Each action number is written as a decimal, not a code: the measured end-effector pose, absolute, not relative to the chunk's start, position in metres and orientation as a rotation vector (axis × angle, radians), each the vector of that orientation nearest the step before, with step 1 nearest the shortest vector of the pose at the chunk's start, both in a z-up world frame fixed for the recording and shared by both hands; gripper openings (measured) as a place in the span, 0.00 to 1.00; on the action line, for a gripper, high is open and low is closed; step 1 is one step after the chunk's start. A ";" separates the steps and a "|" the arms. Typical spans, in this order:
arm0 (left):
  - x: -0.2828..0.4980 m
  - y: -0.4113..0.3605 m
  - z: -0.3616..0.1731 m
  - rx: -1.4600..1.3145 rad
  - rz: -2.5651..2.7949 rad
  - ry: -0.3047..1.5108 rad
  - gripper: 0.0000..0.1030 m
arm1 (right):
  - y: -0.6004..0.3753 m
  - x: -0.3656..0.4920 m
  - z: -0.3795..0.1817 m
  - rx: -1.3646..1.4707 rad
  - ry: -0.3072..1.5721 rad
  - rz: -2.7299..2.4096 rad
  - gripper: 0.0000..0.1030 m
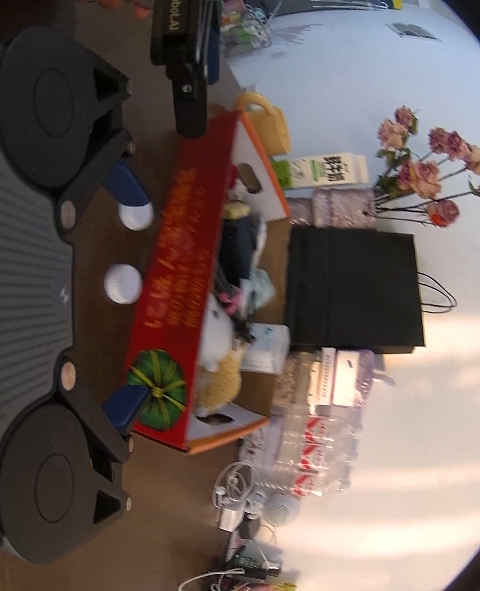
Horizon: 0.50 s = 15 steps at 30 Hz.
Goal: Organize objects
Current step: 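Move both tools out of the box back toward the white caps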
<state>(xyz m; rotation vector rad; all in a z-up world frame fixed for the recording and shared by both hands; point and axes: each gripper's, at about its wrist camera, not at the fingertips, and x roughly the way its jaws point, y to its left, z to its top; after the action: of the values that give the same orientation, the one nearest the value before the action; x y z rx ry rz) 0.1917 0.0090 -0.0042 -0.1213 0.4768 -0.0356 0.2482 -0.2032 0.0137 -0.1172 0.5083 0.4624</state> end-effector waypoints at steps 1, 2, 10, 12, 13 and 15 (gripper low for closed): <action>0.190 0.009 -0.006 -0.118 -0.035 0.486 1.00 | -0.203 0.246 0.013 -0.118 0.519 0.465 1.00; 0.188 0.011 -0.007 -0.117 -0.033 0.498 1.00 | -0.203 0.244 0.011 -0.116 0.531 0.467 1.00; 0.186 0.018 -0.017 -0.122 -0.027 0.586 1.00 | -0.202 0.245 0.000 -0.105 0.621 0.425 1.00; 0.185 0.020 -0.019 -0.127 -0.019 0.597 1.00 | -0.201 0.250 -0.003 -0.097 0.644 0.415 1.00; 0.185 0.021 -0.019 -0.130 -0.018 0.600 1.00 | -0.201 0.252 -0.004 -0.094 0.654 0.412 1.00; 0.184 0.022 -0.020 -0.132 -0.016 0.603 1.00 | -0.199 0.255 -0.005 -0.089 0.666 0.412 1.00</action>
<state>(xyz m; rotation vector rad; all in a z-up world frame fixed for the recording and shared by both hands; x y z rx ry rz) 0.1835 0.0220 -0.0197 -0.1324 0.6026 -0.0160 0.2549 -0.1995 -0.0055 -0.0892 0.6664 0.4124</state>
